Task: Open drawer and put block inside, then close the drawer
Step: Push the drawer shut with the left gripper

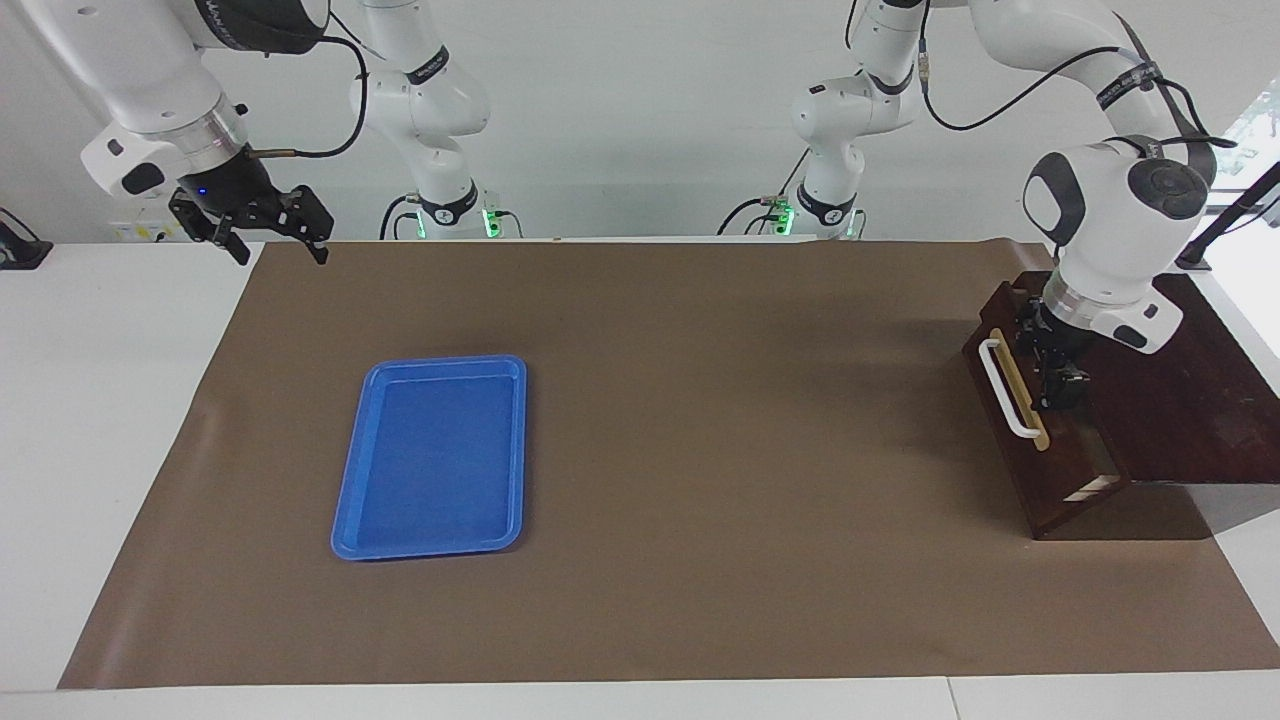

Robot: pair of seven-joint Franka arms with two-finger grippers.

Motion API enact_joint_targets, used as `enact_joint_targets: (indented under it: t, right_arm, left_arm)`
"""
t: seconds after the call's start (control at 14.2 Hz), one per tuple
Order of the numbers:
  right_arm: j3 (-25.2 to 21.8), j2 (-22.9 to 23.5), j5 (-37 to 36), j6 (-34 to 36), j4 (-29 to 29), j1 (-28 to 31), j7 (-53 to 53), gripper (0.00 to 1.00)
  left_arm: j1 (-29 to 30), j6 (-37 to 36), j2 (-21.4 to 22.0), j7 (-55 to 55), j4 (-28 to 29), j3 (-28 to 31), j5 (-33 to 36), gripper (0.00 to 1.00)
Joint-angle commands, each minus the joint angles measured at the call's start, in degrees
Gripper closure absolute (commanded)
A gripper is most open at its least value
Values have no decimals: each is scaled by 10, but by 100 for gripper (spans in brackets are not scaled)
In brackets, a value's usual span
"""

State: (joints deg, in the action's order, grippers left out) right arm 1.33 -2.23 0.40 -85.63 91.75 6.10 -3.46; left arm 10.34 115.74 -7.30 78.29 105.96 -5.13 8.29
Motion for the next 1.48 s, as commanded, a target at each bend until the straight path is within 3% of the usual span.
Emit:
enact_joint_targets:
  t: [0.0, 0.28, 0.42, 0.84, 1.2, 1.41]
  right_arm:
    - [3, 2, -12, -1, -3, 3, -15, 0]
    - [3, -1, -12, 2, -3, 2, -15, 0]
    - [3, -2, -12, 2, -3, 2, -14, 0]
    - [3, -4, -11, 2, 1, -5, -10, 0]
    - [3, -5, -10, 1, 2, -5, -11, 0]
    - [3, -5, -10, 1, 2, -5, -10, 0]
  left_arm:
    - [28, -9, 8, -49, 1, -4, 11, 0]
    - [20, -52, 15, -57, -17, -8, 10, 0]
    - [14, -105, 50, -86, -37, -17, -2, 0]
    - [-39, -219, 115, -384, -48, -18, -42, 0]
    - [-52, -253, 110, -599, -64, -16, -51, 0]
    - [-75, -281, 60, -664, -122, 3, -53, 0]
